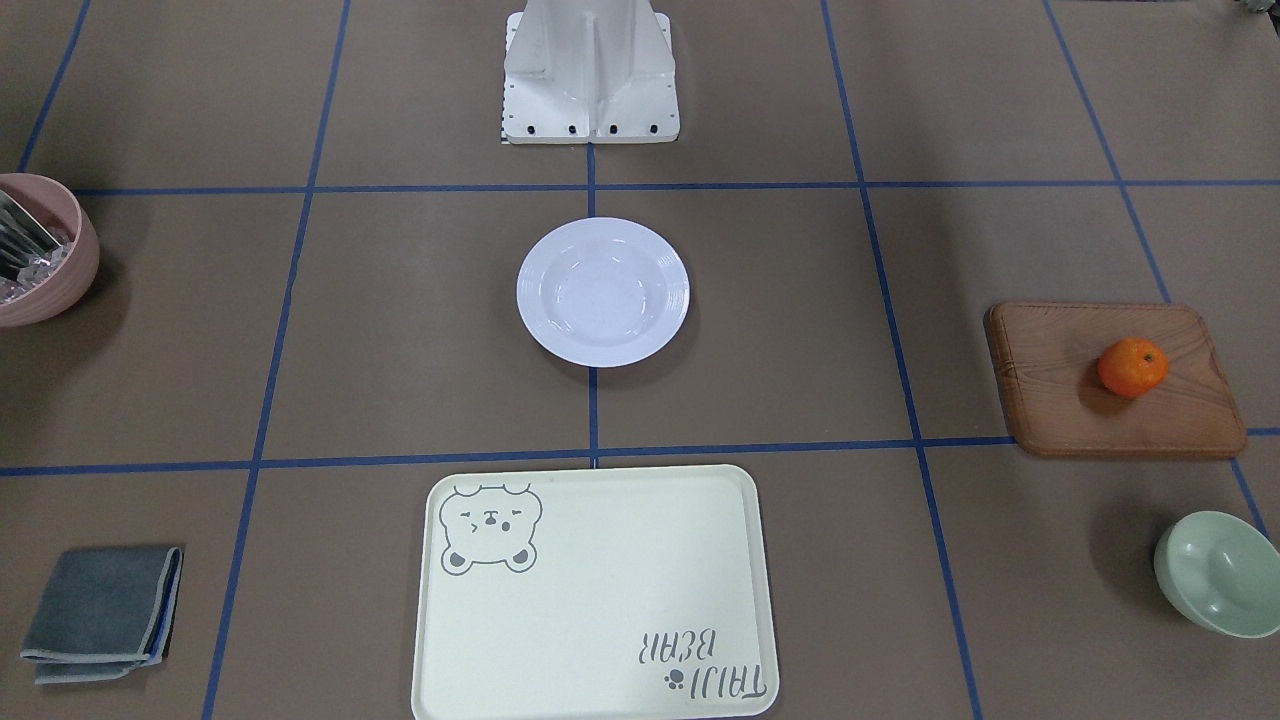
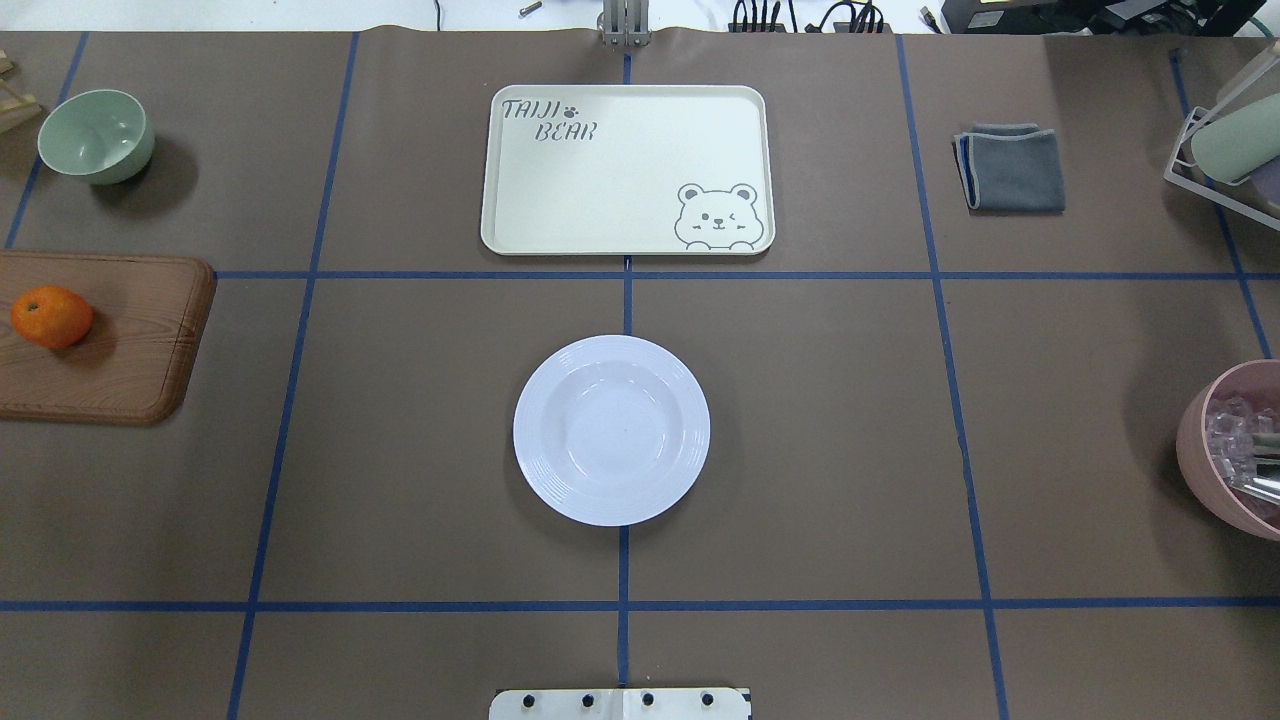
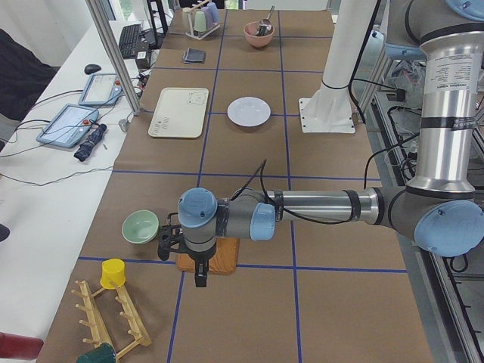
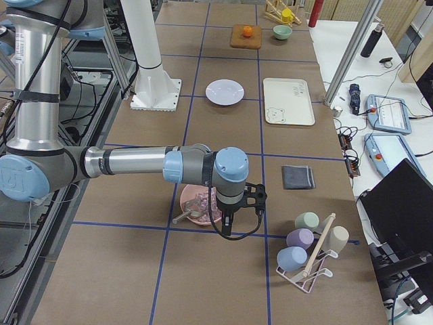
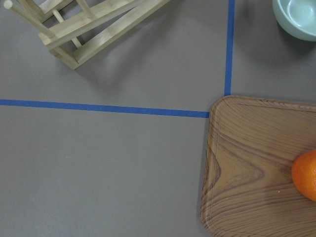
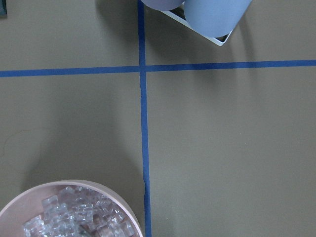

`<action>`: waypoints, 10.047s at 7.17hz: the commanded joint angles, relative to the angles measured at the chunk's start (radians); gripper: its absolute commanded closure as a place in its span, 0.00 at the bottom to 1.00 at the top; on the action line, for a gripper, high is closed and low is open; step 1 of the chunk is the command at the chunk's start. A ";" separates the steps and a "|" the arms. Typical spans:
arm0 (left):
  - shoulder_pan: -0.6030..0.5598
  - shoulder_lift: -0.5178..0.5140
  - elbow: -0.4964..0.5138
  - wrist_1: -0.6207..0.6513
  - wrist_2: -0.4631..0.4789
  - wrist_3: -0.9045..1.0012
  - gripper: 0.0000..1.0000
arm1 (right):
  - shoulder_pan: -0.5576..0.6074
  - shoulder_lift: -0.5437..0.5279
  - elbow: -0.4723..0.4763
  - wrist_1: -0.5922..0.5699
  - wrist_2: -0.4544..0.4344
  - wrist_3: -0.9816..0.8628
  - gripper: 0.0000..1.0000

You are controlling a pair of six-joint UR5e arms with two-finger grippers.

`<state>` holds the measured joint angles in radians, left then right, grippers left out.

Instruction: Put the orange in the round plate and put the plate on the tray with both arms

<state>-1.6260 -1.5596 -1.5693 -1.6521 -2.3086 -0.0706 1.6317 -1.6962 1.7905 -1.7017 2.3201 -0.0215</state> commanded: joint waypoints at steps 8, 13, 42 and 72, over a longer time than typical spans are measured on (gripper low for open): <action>0.000 -0.004 -0.006 -0.005 0.000 -0.001 0.02 | 0.002 0.000 0.006 0.001 0.001 0.000 0.00; 0.029 -0.025 -0.023 -0.046 -0.009 -0.009 0.02 | 0.000 0.061 0.013 0.007 -0.025 0.000 0.00; 0.505 -0.129 0.178 -0.408 0.058 -0.558 0.85 | -0.006 0.075 -0.008 -0.003 0.045 0.115 0.00; 0.904 -0.619 -0.288 0.176 0.333 -1.367 0.01 | -0.629 0.369 0.072 0.356 0.047 1.138 0.00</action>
<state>-0.7005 -2.2023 -1.8479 -1.4753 -1.9779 -1.4609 1.1076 -1.3444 1.8674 -1.5084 2.3997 0.8881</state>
